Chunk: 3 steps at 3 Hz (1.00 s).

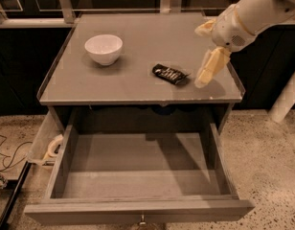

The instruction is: Place rxbar chocolate into top drawer

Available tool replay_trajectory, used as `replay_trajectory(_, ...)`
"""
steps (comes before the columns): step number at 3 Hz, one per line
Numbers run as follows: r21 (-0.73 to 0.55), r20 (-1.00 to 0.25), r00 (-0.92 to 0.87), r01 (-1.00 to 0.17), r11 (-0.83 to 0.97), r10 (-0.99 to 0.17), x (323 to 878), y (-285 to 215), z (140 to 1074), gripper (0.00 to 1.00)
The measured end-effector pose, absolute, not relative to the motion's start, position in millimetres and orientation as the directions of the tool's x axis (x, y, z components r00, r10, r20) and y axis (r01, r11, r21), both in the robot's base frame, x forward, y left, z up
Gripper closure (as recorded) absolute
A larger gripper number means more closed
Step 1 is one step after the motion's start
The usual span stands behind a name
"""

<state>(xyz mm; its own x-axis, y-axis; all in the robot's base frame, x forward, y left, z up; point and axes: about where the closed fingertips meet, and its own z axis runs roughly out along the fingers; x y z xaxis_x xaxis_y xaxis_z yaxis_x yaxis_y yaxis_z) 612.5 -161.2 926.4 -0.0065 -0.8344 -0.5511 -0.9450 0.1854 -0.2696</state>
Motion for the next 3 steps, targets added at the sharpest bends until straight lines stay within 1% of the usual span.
replay_trajectory(1, -0.211, -0.651, -0.071, -0.939, 0.27, -0.756, 633, -153, 898, 0.0)
replay_trajectory(2, -0.113, -0.702, -0.172, -0.931, 0.347, -0.691, 650, -144, 874, 0.0)
replay_trajectory(3, -0.03, -0.722, -0.257, -0.916, 0.401, -0.642, 661, -136, 866, 0.0)
